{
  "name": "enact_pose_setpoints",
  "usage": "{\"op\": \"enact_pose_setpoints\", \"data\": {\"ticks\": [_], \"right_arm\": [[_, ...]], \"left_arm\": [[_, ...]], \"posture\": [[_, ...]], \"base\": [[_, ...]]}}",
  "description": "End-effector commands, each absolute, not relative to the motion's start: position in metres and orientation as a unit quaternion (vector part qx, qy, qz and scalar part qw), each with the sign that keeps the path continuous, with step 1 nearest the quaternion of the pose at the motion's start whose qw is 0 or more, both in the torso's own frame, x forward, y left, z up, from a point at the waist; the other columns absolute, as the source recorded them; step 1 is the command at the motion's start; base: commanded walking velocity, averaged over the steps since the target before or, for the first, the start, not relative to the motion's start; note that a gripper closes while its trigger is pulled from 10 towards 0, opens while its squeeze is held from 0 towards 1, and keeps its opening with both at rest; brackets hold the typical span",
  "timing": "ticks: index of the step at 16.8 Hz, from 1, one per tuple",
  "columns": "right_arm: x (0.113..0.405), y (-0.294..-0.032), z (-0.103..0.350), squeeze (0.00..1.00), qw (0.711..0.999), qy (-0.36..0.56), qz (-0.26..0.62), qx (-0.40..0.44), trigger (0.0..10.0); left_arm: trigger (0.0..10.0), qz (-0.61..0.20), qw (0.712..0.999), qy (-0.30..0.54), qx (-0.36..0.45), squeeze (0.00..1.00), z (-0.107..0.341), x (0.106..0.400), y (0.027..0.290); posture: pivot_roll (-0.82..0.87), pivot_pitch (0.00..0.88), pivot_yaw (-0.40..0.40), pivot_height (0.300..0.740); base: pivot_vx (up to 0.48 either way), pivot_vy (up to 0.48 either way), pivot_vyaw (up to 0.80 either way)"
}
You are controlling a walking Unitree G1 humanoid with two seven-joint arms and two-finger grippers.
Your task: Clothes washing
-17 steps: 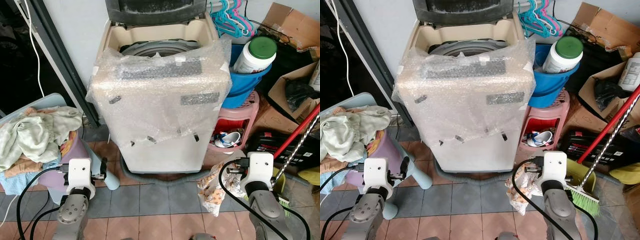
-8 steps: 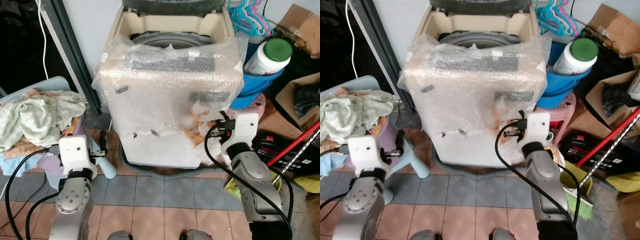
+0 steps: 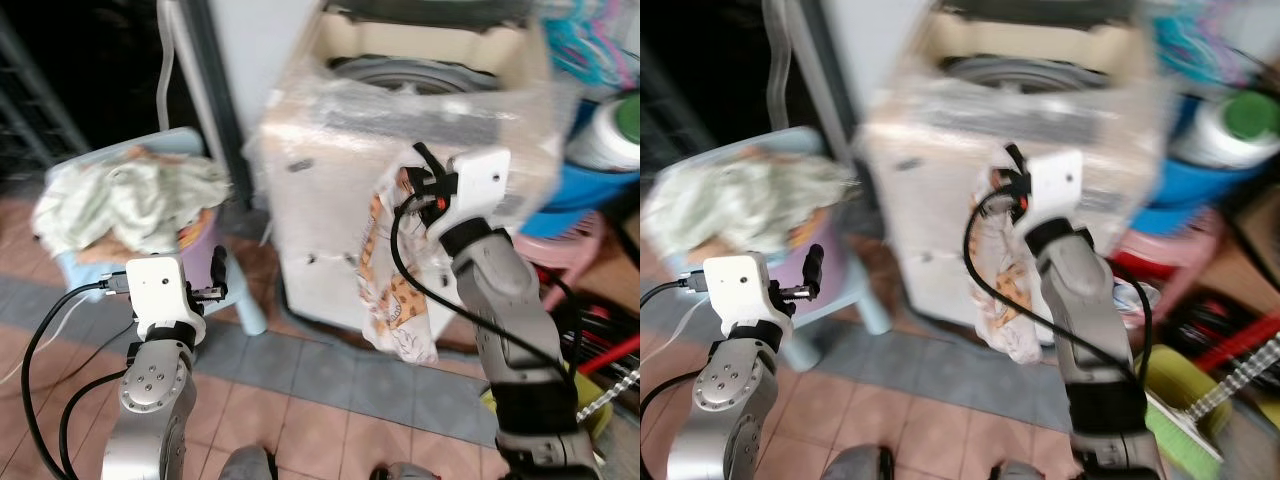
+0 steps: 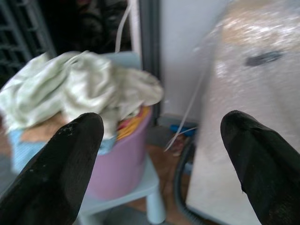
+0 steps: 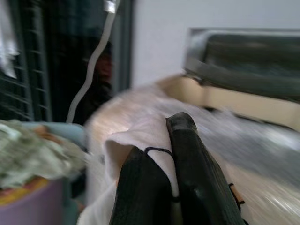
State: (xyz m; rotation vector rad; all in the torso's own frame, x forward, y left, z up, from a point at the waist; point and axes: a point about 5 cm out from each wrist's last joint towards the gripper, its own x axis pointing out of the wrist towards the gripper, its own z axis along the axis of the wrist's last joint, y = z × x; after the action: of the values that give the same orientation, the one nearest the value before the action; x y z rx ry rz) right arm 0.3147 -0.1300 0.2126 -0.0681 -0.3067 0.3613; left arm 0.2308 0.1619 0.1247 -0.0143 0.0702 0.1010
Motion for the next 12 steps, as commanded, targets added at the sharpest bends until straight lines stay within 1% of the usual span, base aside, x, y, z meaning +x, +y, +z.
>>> {"op": "enact_pose_setpoints", "data": {"ticks": [1,5,7,8,10,11,12], "right_arm": [[0.321,-0.126,0.227,0.00,0.965,-0.176,0.194,-0.031,10.0],[0.338,-0.134,0.251,0.00,0.962,-0.199,0.182,-0.024,10.0],[0.347,-0.141,0.258,0.00,0.966,-0.200,0.162,-0.029,10.0],[0.358,-0.156,0.268,0.00,0.973,-0.200,0.114,-0.029,10.0],[0.368,-0.173,0.280,0.00,0.977,-0.203,0.067,-0.028,10.0],[0.377,-0.200,0.313,0.00,0.971,-0.237,-0.007,-0.035,10.0],[0.378,-0.211,0.328,0.00,0.966,-0.256,-0.034,-0.029,10.0]], "left_arm": [[10.0,0.054,0.998,0.036,-0.010,0.00,0.127,0.231,0.163],[10.0,0.055,0.998,0.034,-0.010,0.00,0.128,0.232,0.163],[10.0,0.055,0.998,0.034,-0.010,0.00,0.128,0.233,0.164],[10.0,0.057,0.998,0.034,-0.010,0.00,0.128,0.234,0.164],[10.0,0.057,0.998,0.036,-0.012,0.00,0.127,0.234,0.162],[10.0,0.052,0.998,0.039,-0.015,0.00,0.126,0.234,0.159],[10.0,0.053,0.998,0.042,-0.015,0.00,0.125,0.235,0.158]], "posture": [[-0.01,0.053,0.037,0.740],[-0.01,0.047,0.034,0.740],[-0.01,0.046,0.033,0.740],[-0.01,0.042,0.035,0.740],[-0.01,0.041,0.035,0.740],[-0.02,0.039,0.036,0.740],[-0.02,0.039,0.036,0.740]], "base": [[0.266,0.000,0.77],[0.296,0.000,0.77],[0.326,0.000,0.54],[0.356,0.000,0.00],[0.352,0.000,0.00],[0.322,0.000,0.00],[0.000,0.000,0.00]]}}
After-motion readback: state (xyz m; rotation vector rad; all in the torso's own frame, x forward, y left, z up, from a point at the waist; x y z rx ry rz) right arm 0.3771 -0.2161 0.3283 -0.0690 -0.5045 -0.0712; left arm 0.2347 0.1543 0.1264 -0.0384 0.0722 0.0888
